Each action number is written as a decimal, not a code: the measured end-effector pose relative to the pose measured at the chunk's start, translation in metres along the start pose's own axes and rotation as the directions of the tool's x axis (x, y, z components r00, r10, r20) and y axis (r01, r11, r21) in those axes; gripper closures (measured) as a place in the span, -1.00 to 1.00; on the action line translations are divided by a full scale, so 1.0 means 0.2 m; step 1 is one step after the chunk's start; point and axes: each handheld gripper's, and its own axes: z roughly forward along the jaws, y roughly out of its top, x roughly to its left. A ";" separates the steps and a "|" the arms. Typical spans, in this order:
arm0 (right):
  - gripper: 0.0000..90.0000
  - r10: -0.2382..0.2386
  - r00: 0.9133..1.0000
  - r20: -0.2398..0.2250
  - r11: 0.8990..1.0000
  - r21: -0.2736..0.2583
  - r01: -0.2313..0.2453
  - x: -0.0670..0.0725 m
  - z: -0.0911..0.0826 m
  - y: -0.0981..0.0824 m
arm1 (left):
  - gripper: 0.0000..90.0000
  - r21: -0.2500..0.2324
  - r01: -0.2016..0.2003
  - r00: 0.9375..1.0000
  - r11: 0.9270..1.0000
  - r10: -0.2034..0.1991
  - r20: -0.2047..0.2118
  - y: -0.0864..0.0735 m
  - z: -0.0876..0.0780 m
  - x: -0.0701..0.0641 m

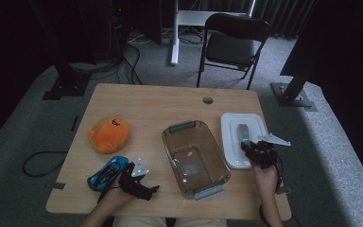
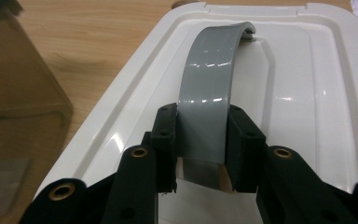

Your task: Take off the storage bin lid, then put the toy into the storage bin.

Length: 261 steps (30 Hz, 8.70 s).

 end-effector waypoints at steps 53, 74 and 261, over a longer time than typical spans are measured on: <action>-0.73 -0.037 0.999 -0.029 0.998 0.040 0.038 0.02 0.04 -0.18 | -0.97 0.000 0.005 1.000 1.000 -0.005 -0.005 0.00 0.00 0.00; -0.73 -0.112 0.987 -0.115 0.993 0.016 0.114 0.14 0.04 -0.20 | -0.97 0.023 0.108 0.989 0.994 -0.105 -0.101 0.04 0.01 0.02; -0.73 -0.368 0.866 -0.338 0.900 0.105 0.424 0.51 0.11 -0.39 | 0.54 -0.075 0.317 0.897 0.945 -0.325 -0.300 0.07 -0.49 0.79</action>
